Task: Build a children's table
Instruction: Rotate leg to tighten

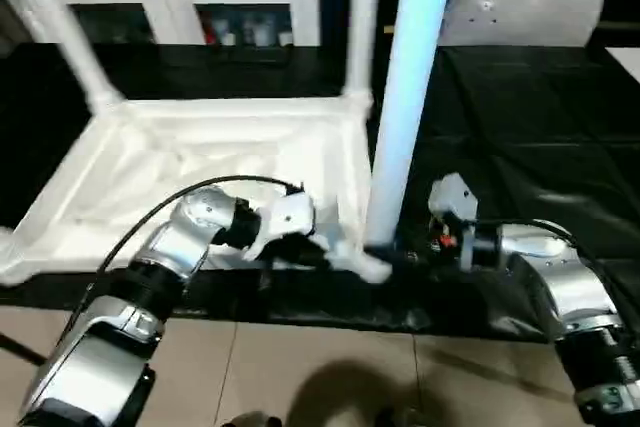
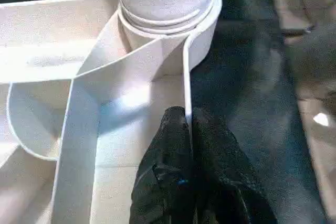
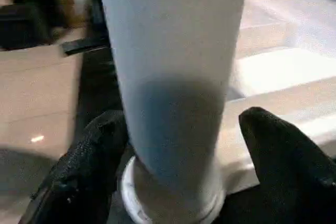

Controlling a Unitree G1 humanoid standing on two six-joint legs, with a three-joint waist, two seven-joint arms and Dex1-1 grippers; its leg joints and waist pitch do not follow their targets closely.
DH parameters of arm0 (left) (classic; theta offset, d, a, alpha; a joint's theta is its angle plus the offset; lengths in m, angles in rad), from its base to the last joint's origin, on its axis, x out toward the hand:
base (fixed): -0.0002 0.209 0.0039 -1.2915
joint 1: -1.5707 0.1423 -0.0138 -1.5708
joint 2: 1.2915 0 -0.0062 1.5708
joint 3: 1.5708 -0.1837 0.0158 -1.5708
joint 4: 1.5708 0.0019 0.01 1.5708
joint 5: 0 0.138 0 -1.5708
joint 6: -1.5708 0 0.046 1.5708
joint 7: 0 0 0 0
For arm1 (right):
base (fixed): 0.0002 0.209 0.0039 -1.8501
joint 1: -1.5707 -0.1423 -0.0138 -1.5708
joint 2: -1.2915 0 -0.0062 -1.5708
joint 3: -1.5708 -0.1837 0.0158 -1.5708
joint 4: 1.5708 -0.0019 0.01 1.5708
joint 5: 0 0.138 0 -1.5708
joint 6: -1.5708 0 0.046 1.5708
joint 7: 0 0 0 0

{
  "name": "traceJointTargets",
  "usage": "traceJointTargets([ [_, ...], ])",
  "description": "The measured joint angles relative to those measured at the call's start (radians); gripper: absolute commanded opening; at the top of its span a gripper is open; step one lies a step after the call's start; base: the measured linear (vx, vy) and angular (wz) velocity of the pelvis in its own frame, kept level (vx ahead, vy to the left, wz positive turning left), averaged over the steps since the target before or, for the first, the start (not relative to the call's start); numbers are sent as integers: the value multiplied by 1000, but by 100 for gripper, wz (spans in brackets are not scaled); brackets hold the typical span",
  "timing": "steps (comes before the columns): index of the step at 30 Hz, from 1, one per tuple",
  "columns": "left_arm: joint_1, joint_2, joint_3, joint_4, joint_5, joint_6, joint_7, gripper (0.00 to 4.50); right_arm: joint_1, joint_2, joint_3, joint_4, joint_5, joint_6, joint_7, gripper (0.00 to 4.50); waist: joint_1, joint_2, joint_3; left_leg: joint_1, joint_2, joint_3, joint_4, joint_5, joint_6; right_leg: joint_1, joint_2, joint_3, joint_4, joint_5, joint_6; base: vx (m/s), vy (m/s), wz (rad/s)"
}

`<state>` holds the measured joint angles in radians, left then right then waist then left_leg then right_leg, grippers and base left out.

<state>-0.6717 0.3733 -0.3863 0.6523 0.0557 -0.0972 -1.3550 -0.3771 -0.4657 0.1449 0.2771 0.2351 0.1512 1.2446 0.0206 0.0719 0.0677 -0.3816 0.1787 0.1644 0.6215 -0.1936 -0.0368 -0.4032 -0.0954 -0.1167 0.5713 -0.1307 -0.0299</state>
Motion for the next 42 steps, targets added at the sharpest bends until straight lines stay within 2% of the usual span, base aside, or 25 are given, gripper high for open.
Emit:
traceJointTargets([
  [3,1,8,-10,-1,-7,-12,-34,0,-8,-24,16,6,12,2,79,325,9,0,0,2,0,3,0,0,0,-1,0,3,3,0,1,0,0,0],
  [7,1,13,-16,-1,-10,-24,-58,0,-49,-24,44,52,10,-2,141,275,16,0,0,4,1,4,1,-1,-2,-1,0,4,5,-3,5,0,0,0],
  [12,1,16,-20,-1,-12,-28,-79,0,-52,-23,59,62,11,-2,163,244,18,-1,0,4,1,5,1,-1,-2,-1,0,5,5,-4,6,0,0,0],
  [14,1,17,-22,-1,-14,-28,-85,0,-52,-23,60,62,11,1,172,216,18,-1,0,4,1,6,1,-1,-2,-1,0,6,5,-4,6,0,0,0],
  [21,1,17,-22,-1,-18,-29,-92,0,-55,-20,59,62,15,22,181,195,18,-1,0,5,1,6,1,-1,-2,-1,0,6,5,-5,7,0,0,0],
  [24,0,6,-12,-1,-21,12,-72,0,-44,1,42,56,31,59,138,194,17,-1,0,5,1,6,1,-1,-2,-1,0,6,5,-5,7,0,0,0],
  [28,-7,-17,20,-3,-10,118,40,0,-17,66,-16,39,23,109,-44,194,3,-1,0,8,1,7,1,1,-5,0,1,7,5,-5,8,0,0,0],
  [32,-20,-66,40,13,17,170,159,0,-14,116,-62,47,-11,110,-204,194,-34,-1,0,8,0,7,1,1,-5,0,1,6,3,-5,9,0,0,0],
  [34,-45,-121,61,47,28,230,268,0,-25,178,-108,75,-35,110,-352,194,-52,-1,0,8,0,6,1,1,-5,-1,1,6,1,-5,9,0,0,0],
  [37,-65,-190,86,62,36,310,388,0,-36,232,-139,84,-69,104,-513,194,-74,-1,0,6,0,5,1,1,-5,0,1,4,-2,-5,9,0,0,0],
  [40,-90,-242,111,91,36,356,499,0,-78,300,-164,123,-103,107,-674,194,-98,0,-1,1,0,2,1,1,-4,-2,1,1,-3,-5,9,0,0,0],
  [42,-103,-273,135,119,39,361,580,0,-119,362,-187,169,-124,106,-798,194,-107,0,-1,-3,0,1,0,0,-4,-2,1,-1,-3,-5,9,0,0,0],
])
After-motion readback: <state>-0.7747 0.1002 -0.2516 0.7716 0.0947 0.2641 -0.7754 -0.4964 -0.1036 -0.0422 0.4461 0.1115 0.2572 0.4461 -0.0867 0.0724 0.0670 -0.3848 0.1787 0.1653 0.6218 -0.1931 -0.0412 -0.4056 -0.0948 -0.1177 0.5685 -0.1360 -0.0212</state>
